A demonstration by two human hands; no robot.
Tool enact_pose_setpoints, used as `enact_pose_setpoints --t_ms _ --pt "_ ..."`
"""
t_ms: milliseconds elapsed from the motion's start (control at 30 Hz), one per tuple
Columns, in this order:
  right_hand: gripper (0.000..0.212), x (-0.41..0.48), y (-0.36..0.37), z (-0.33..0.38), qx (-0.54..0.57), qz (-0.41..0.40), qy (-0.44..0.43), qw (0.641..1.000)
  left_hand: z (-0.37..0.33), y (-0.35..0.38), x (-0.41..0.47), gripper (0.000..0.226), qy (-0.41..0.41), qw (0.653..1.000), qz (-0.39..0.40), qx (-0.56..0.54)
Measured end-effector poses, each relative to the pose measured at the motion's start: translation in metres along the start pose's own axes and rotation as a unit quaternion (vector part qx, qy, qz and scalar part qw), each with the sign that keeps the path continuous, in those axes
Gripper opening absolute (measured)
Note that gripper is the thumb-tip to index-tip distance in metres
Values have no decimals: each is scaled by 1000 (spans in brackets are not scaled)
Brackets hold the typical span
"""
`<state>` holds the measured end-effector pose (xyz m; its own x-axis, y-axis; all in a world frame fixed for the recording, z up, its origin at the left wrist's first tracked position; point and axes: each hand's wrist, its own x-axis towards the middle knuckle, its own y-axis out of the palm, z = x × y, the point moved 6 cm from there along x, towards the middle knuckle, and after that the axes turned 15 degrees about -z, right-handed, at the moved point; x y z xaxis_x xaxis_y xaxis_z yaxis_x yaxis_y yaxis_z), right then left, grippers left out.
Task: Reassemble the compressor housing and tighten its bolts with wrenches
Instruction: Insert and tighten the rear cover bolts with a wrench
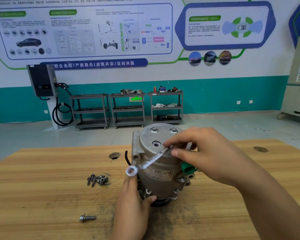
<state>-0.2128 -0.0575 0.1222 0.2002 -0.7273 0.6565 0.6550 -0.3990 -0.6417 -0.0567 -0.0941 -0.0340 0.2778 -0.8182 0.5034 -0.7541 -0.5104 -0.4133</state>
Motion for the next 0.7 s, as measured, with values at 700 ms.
enact_pose_setpoints --t_ms 700 --pt "24 13 6 -44 -101 -143 83 981 -1 1 2 103 12 1000 -4 8"
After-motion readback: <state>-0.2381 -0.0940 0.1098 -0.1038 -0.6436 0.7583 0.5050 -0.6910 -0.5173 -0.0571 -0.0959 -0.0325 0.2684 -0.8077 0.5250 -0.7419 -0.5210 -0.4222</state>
